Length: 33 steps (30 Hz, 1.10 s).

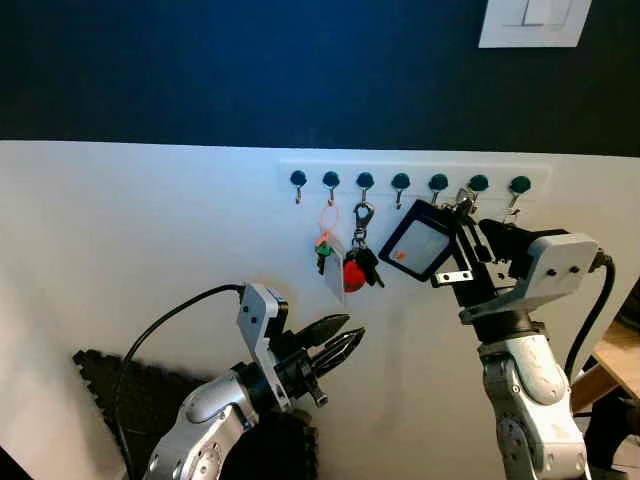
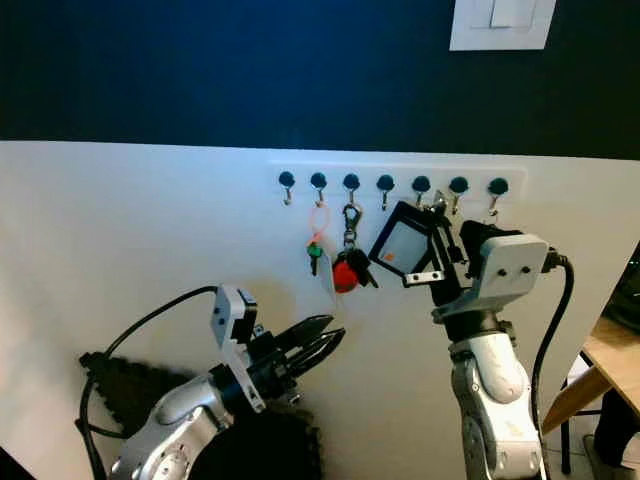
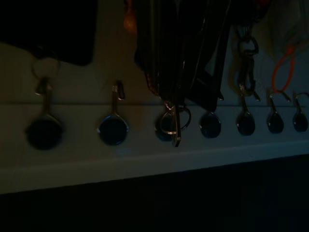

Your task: Hang keys on a hook

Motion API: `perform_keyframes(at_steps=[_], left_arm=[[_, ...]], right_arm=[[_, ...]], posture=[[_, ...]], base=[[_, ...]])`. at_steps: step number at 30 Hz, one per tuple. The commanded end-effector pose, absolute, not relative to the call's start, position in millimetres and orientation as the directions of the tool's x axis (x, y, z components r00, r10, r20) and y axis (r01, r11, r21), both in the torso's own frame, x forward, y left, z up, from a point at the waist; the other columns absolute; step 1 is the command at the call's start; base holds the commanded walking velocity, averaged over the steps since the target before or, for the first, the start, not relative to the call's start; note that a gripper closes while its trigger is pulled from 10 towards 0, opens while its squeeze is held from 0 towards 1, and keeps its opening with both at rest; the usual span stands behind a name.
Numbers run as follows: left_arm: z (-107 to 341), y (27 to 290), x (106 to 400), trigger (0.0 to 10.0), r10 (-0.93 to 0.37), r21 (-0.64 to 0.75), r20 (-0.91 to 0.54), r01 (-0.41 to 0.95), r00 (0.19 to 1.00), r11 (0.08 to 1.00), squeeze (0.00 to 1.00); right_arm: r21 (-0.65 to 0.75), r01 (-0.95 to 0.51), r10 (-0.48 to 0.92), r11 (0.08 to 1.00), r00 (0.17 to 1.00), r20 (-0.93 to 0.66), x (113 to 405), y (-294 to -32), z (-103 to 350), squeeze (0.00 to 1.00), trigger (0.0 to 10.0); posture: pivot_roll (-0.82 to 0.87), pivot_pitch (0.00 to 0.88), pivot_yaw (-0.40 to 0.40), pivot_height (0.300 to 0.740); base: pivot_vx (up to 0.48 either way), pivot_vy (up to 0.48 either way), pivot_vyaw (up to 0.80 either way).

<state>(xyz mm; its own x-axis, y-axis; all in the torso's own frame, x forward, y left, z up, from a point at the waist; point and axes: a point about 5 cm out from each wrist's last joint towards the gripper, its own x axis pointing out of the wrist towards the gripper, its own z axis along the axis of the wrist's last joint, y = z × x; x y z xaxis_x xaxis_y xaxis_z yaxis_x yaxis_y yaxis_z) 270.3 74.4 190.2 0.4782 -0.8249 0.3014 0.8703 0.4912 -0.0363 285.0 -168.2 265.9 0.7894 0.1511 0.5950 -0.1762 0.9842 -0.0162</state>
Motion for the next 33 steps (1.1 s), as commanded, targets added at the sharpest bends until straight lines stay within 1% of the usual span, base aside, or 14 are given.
perform_keyframes(at_steps=[1, 7, 12, 17, 20, 28, 31, 33], left_arm=[[194.1, 74.0, 270.3, 10.0, -0.828, -0.020, 0.302, 0.872, 0.472, 0.489, 0.00], [200.5, 72.1, 270.6, 10.0, -0.824, -0.009, 0.324, 0.873, 0.464, 0.488, 0.00], [200.5, 72.1, 269.6, 10.0, -0.825, -0.007, 0.324, 0.873, 0.463, 0.487, 0.00], [200.3, 72.3, 269.4, 10.0, -0.826, -0.007, 0.322, 0.873, 0.463, 0.488, 0.00], [199.7, 72.2, 269.7, 10.0, -0.827, -0.007, 0.318, 0.873, 0.464, 0.488, 0.00], [199.1, 71.6, 269.4, 10.0, -0.828, -0.007, 0.314, 0.874, 0.464, 0.487, 0.00], [199.1, 71.4, 269.2, 10.0, -0.829, -0.006, 0.313, 0.874, 0.464, 0.486, 0.00], [199.4, 71.4, 269.4, 10.0, -0.829, -0.005, 0.314, 0.874, 0.464, 0.487, 0.00]], right_arm=[[-0.011, -0.195, 0.165, 0.981, 0.796, 0.583, 287.5, -167.5, 266.4, 0.00, 10.0], [0.003, -0.206, 0.170, 0.978, 0.815, 0.554, 296.8, -165.8, 265.0, 0.00, 10.0], [0.015, -0.213, 0.177, 0.977, 0.849, 0.498, 303.7, -166.6, 258.5, 0.00, 10.0], [0.013, -0.227, 0.195, 0.974, 0.863, 0.465, 305.7, -165.9, 254.4, 0.00, 10.0], [-0.006, -0.274, 0.256, 0.962, 0.891, 0.374, 307.5, -161.1, 239.1, 0.00, 10.0], [-0.009, -0.290, 0.278, 0.957, 0.910, 0.307, 305.5, -159.4, 225.4, 0.00, 10.0], [-0.009, -0.289, 0.278, 0.957, 0.912, 0.301, 304.4, -159.6, 223.3, 0.00, 10.0], [-0.012, -0.287, 0.273, 0.958, 0.898, 0.346, 301.9, -159.5, 228.0, 0.00, 10.0]], posture=[[0.06, 0.057, 0.055, 0.740], [0.06, 0.055, 0.049, 0.740], [0.06, 0.056, 0.049, 0.740], [0.06, 0.059, 0.050, 0.740], [0.06, 0.060, 0.051, 0.740], [0.06, 0.061, 0.053, 0.740], [0.06, 0.062, 0.054, 0.740], [0.06, 0.062, 0.054, 0.740]], base=[[0.000, 0.000, 0.00], [0.000, 0.000, 0.00], [0.000, 0.000, 0.00], [0.000, 0.000, 0.00], [0.000, 0.000, 0.00], [0.000, 0.000, 0.00], [0.000, 0.000, 0.00], [0.000, 0.000, 0.00]])
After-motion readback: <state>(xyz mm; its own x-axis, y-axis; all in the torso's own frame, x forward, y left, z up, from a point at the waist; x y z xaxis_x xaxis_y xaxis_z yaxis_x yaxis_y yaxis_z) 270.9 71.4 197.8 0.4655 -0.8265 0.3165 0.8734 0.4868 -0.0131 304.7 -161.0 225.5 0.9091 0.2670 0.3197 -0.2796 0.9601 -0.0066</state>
